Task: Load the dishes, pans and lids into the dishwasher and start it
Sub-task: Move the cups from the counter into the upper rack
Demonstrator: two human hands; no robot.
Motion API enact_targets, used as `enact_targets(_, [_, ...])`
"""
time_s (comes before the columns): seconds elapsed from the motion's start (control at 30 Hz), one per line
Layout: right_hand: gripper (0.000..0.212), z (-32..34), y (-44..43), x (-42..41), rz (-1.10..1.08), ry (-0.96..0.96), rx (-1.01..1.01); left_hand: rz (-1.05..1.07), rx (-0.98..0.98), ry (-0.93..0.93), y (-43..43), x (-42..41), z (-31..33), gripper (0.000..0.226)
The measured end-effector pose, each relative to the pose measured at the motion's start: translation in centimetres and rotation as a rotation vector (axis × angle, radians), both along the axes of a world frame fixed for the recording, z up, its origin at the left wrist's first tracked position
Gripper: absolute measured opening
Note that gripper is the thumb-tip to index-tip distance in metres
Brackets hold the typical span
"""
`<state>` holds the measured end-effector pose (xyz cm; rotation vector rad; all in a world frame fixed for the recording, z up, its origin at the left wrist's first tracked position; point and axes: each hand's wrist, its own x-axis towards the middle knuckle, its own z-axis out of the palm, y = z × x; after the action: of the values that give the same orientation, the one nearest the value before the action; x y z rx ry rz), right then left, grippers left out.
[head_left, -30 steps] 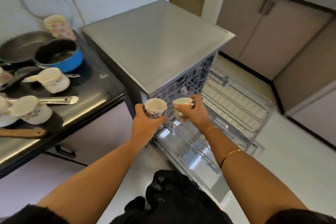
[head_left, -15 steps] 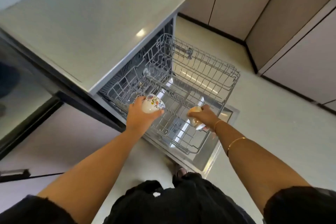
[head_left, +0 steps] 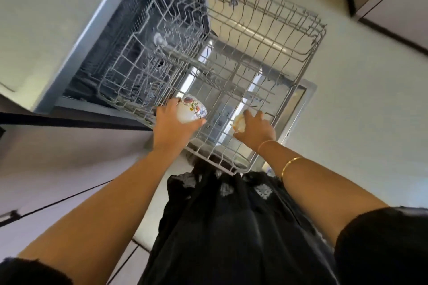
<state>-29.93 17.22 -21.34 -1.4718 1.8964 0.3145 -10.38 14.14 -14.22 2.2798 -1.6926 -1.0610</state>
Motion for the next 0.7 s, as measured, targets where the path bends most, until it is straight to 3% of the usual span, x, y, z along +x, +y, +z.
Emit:
enact_targets(0.17, [0.075, -2.2, -1.3, 0.9, 0.084, 0.095, 0.002, -0.025, 0.032, 0.026, -0.8, -0.6, -3.6, 0.096])
enact_targets(0.33, [0.073, -4.5, -2.7, 0.2, 0.173, 0.107, 0.088, -0.065, 0.058, -0.022, -0.7, -1.3, -6.5, 0.084])
enact_targets(0.7, [0.058, -6.5, -1.5, 0.5, 0.056, 0.024, -0.081, -0.190, 0.086, -0.017, -0.7, -2.1, -8.7, 0.076])
